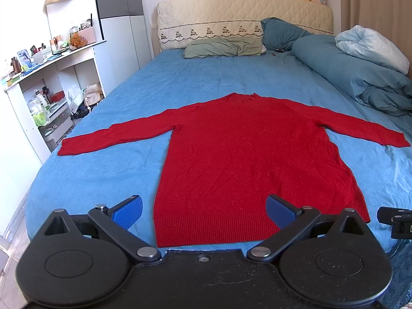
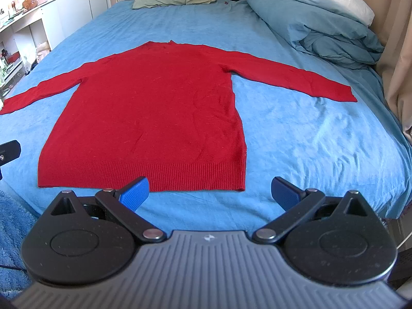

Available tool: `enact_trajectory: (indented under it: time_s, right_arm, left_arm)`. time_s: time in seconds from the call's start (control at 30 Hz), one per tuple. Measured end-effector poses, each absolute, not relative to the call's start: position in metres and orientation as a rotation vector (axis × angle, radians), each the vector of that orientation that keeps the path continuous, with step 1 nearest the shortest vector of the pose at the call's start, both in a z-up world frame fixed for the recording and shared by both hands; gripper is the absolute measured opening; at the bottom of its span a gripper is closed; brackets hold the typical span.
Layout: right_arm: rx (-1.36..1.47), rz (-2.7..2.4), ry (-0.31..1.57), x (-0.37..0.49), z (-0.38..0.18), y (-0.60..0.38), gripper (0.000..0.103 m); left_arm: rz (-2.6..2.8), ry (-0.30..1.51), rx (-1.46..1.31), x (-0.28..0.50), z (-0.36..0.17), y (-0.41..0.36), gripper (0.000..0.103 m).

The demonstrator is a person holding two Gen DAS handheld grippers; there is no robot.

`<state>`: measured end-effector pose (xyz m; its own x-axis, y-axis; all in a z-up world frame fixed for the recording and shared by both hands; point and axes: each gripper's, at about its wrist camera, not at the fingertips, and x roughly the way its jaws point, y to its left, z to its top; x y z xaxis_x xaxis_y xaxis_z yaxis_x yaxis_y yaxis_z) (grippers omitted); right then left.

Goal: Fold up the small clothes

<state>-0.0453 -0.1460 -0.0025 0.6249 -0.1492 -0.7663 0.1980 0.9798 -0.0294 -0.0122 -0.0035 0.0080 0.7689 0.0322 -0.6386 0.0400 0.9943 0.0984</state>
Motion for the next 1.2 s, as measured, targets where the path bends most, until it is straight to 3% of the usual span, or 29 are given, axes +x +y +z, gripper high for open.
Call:
enact_trajectory:
  time_s: [1.2]
  right_arm:
    - [0.057, -0.191, 0.872, -0.0434, -0.0005, -0.1417, 0.103]
  left_arm:
    - [0.004, 0.692, 0.096, -0.0105, 0.0096, 0.0009, 0.103]
